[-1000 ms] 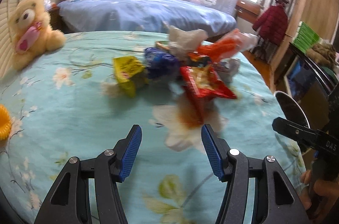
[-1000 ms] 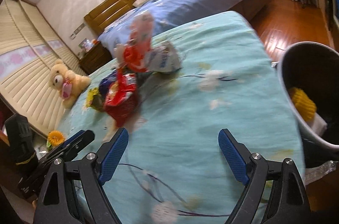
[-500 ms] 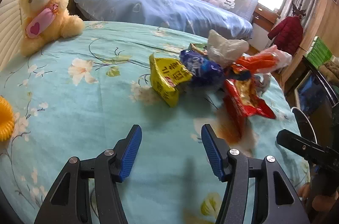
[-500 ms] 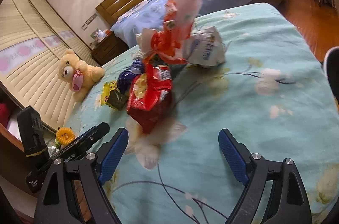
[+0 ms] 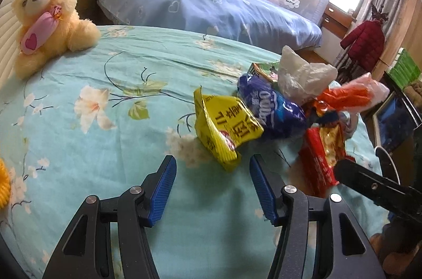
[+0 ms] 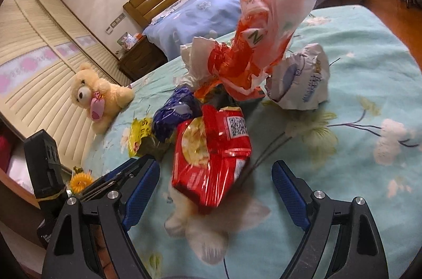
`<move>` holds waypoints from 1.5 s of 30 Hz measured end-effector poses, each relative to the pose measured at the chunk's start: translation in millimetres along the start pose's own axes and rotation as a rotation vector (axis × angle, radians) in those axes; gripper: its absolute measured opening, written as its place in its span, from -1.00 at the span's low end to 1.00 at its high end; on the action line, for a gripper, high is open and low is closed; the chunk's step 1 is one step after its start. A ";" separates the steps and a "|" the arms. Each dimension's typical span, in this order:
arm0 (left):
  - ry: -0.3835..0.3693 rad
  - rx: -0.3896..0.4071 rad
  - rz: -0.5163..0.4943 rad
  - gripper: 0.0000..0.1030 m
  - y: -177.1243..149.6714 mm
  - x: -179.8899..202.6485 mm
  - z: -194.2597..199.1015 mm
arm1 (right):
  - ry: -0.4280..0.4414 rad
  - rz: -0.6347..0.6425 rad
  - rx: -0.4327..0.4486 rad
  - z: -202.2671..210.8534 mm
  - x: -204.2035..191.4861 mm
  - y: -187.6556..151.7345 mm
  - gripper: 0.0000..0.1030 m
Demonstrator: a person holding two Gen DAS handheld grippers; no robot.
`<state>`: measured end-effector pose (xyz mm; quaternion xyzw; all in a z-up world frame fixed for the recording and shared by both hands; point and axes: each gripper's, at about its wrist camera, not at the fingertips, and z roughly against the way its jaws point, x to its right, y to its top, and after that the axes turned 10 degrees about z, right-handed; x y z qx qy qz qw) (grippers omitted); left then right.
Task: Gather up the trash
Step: 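Grasp the yellow snack wrapper with left tool while right tool grasps red wrapper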
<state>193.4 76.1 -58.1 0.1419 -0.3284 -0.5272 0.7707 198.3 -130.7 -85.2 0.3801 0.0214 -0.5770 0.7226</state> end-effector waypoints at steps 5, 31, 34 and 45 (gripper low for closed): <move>-0.014 0.001 -0.010 -0.58 1.9 1.1 -6.6 | -0.003 0.012 0.016 0.6 -1.2 -0.7 0.52; -0.154 -0.012 -0.170 -0.91 -55.5 57.5 47.8 | -0.073 -0.049 0.122 96.0 48.1 -45.5 -0.46; -0.173 -0.027 -0.187 -0.91 -59.6 72.4 45.0 | -0.095 -0.072 0.142 110.2 59.6 -50.7 -0.46; -0.242 -0.052 -0.271 -0.91 -66.8 128.2 29.5 | -0.202 -0.156 0.205 159.2 108.5 -67.8 -0.46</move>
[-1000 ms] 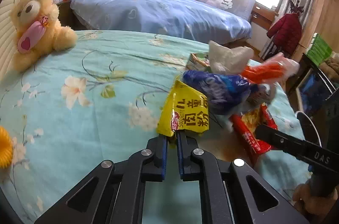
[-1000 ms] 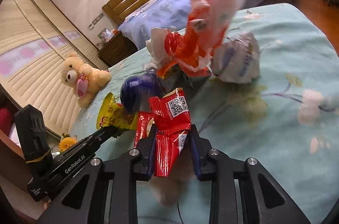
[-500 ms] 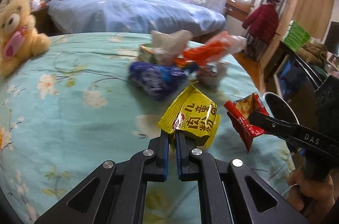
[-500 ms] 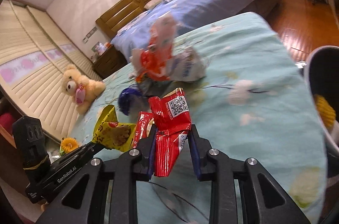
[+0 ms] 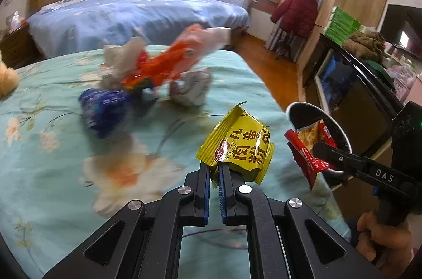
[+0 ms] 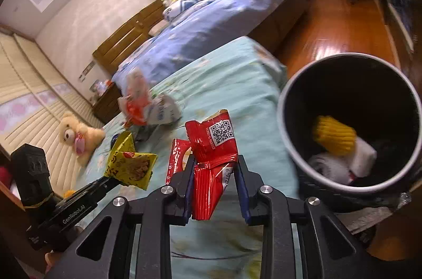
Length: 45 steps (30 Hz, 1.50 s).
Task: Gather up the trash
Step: 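Grasp the yellow snack wrapper with left tool while right tool grasps red wrapper, then carry both wrappers over the bin and open both tools to drop them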
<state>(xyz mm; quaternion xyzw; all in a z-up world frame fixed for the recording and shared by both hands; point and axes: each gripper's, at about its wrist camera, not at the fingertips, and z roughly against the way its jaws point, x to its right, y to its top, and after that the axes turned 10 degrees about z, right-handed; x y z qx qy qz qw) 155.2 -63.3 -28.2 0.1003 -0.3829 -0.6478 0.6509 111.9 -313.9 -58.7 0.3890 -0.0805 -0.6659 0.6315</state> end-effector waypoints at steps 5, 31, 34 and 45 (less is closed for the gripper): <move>-0.023 -0.017 -0.034 -0.91 -0.1 23.8 -14.4 | -0.041 -0.035 0.020 11.8 19.6 -1.1 -0.46; -0.086 -0.072 -0.117 -0.91 8.0 89.2 -70.3 | -0.181 -0.098 0.064 44.5 81.4 9.0 -0.45; -0.091 -0.079 -0.132 -0.91 9.9 98.5 -78.9 | -0.201 -0.105 0.063 46.6 89.3 12.4 -0.43; -0.096 -0.109 -0.185 -0.91 13.9 129.5 -112.9 | -0.240 -0.108 0.037 40.5 114.0 25.9 -0.39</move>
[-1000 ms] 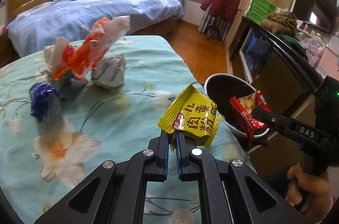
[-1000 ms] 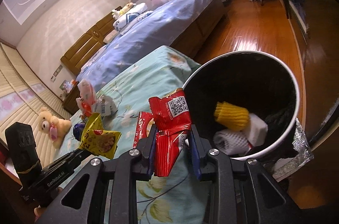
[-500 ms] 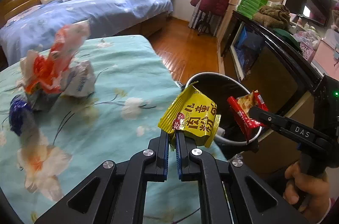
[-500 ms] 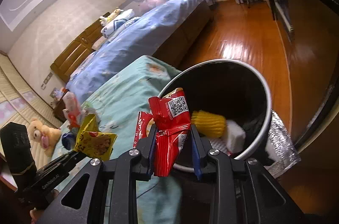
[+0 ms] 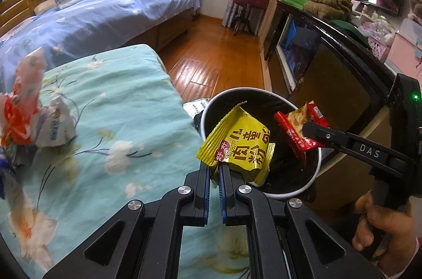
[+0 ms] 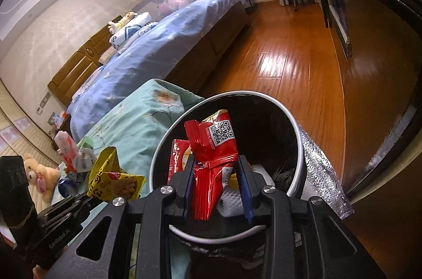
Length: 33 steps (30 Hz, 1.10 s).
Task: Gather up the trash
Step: 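Carry both wrappers over the bin and open both tools to drop them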
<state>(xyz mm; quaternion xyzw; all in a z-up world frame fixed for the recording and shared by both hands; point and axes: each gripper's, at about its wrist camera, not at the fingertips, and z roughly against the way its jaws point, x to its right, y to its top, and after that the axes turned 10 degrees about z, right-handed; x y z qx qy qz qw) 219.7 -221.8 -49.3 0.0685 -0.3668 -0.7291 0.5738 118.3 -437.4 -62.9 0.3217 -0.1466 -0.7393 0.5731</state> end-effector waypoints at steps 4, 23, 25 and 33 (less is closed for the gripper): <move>-0.002 -0.011 -0.008 -0.91 6.4 5.8 -11.6 | -0.009 -0.003 -0.011 -4.0 5.6 2.8 -0.39; -0.012 -0.064 -0.016 -0.83 12.4 21.9 -35.6 | -0.022 -0.012 -0.035 -13.3 16.6 10.1 -0.26; -0.011 -0.068 -0.016 -0.62 13.6 23.1 -34.9 | -0.019 -0.022 -0.038 -14.3 18.7 10.9 -0.03; 0.006 -0.041 -0.003 -0.19 7.6 15.2 -21.1 | -0.015 -0.036 -0.007 -4.5 14.7 9.4 0.49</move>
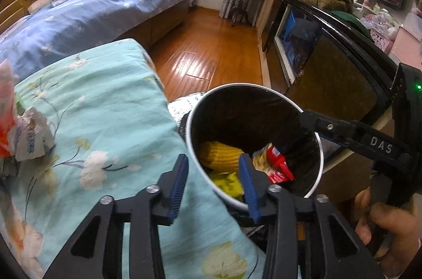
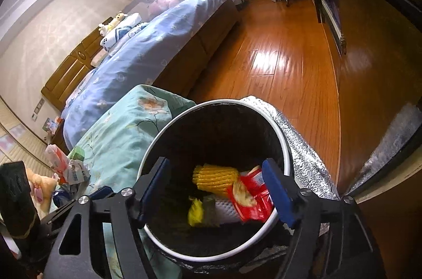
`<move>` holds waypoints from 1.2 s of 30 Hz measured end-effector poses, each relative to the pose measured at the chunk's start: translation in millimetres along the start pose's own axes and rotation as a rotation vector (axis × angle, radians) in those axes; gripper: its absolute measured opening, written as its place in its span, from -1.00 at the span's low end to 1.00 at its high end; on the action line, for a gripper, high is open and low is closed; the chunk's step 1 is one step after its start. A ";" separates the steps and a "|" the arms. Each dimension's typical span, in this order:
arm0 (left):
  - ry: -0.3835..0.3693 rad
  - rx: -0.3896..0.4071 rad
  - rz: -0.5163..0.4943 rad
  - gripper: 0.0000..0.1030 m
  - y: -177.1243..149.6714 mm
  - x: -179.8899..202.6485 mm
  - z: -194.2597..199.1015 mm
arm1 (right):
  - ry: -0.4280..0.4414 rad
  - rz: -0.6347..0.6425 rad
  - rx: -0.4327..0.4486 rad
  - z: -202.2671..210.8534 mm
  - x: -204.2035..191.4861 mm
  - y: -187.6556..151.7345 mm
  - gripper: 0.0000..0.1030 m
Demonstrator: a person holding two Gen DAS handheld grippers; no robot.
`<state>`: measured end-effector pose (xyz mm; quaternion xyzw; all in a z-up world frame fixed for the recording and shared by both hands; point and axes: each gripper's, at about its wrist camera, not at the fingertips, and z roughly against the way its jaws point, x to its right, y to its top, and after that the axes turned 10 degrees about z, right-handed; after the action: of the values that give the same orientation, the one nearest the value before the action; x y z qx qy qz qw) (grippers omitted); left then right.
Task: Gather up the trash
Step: 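Carry both wrappers over the bin and open both tools to drop them, then move both open tools back toward the trash pile on the bed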
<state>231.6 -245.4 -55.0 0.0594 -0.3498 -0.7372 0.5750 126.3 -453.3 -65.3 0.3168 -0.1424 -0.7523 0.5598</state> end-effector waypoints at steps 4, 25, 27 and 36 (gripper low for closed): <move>0.000 0.001 0.031 -0.11 -9.1 -13.2 11.4 | 0.024 0.007 0.005 3.2 -9.7 -4.0 0.68; 0.116 0.076 0.230 -0.01 -64.9 -109.5 99.4 | 0.182 0.123 -0.049 -12.9 -105.4 -33.1 0.75; 0.129 0.083 0.253 -0.01 -69.9 -119.4 108.3 | 0.194 0.135 -0.060 -16.9 -114.8 -35.9 0.75; 0.184 0.120 0.332 0.01 -83.0 -157.1 143.0 | 0.251 0.198 -0.111 -36.3 -157.0 -44.8 0.75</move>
<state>146.8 -33.9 -45.9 0.1025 -0.3440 -0.6017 0.7135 142.8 -286.9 -68.6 0.3613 -0.0604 -0.6546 0.6613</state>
